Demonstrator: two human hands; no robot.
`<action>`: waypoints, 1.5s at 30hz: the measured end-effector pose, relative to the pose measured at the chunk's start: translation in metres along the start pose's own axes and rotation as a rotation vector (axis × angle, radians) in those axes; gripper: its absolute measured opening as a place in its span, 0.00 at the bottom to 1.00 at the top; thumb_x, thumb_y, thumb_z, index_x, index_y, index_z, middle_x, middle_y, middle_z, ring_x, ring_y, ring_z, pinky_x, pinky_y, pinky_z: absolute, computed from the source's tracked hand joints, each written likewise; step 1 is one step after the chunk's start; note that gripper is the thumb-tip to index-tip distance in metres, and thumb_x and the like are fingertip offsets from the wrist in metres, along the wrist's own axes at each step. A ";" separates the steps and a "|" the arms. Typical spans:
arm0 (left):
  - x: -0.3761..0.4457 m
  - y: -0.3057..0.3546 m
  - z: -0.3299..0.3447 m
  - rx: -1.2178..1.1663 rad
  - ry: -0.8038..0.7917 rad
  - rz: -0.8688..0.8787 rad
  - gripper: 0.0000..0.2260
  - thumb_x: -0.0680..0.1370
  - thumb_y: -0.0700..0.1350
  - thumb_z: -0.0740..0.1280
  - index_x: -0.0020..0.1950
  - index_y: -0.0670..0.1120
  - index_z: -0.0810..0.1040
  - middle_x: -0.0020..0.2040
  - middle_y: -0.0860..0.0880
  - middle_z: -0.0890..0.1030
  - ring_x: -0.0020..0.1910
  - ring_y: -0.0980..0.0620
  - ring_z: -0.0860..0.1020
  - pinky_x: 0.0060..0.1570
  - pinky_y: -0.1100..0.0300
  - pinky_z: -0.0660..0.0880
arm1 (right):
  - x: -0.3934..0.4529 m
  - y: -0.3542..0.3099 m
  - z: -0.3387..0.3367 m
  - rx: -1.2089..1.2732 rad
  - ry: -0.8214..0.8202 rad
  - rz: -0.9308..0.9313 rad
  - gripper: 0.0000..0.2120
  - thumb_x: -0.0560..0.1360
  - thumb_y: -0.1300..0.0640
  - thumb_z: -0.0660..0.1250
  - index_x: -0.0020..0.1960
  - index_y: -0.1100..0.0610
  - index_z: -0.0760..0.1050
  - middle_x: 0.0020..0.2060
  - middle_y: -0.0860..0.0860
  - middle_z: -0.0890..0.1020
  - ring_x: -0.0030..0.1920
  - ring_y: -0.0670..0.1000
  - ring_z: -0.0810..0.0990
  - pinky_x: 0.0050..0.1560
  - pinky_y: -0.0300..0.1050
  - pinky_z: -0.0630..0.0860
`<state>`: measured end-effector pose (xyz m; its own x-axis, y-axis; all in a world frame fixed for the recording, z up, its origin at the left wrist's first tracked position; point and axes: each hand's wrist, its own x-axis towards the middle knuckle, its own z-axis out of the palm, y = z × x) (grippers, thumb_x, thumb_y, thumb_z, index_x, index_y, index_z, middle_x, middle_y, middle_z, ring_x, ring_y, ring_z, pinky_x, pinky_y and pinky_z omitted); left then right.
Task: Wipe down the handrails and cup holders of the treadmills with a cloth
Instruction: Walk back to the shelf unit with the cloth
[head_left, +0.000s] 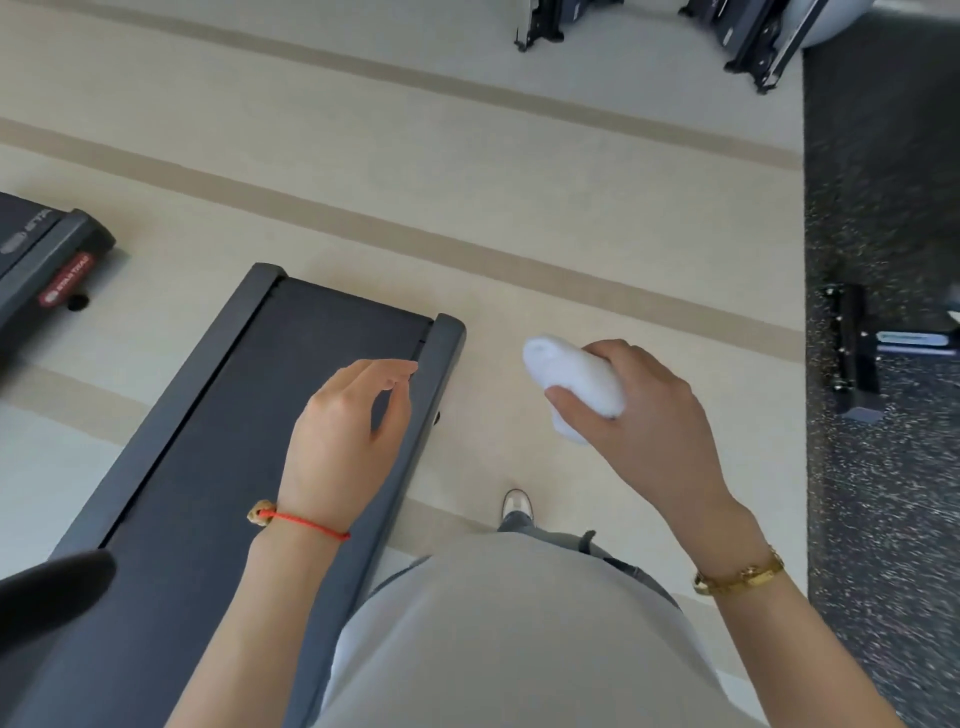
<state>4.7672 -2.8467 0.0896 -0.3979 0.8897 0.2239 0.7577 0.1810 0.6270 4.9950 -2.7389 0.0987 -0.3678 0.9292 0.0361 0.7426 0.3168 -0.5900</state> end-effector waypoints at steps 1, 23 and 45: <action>0.014 0.007 0.008 -0.011 0.007 -0.001 0.10 0.79 0.36 0.66 0.58 0.42 0.82 0.50 0.50 0.83 0.34 0.72 0.72 0.40 0.61 0.76 | 0.015 0.008 -0.007 -0.007 0.002 -0.001 0.18 0.71 0.35 0.64 0.53 0.45 0.72 0.46 0.43 0.78 0.46 0.48 0.76 0.42 0.49 0.76; 0.374 -0.002 0.130 -0.007 0.004 0.015 0.10 0.80 0.39 0.64 0.58 0.43 0.82 0.52 0.50 0.83 0.34 0.65 0.74 0.36 0.72 0.68 | 0.381 0.065 -0.015 -0.006 -0.019 -0.037 0.18 0.70 0.35 0.65 0.52 0.45 0.72 0.45 0.43 0.78 0.45 0.48 0.76 0.41 0.47 0.75; 0.775 -0.111 0.158 -0.002 0.133 -0.148 0.10 0.79 0.38 0.65 0.58 0.45 0.82 0.51 0.52 0.83 0.49 0.56 0.81 0.50 0.61 0.77 | 0.839 0.012 0.049 0.033 -0.081 -0.183 0.18 0.70 0.35 0.65 0.52 0.46 0.72 0.44 0.43 0.78 0.43 0.48 0.76 0.39 0.46 0.76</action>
<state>4.4563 -2.1113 0.0755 -0.5703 0.7898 0.2257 0.6846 0.3052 0.6620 4.6679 -1.9643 0.0823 -0.5396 0.8380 0.0804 0.6411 0.4710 -0.6059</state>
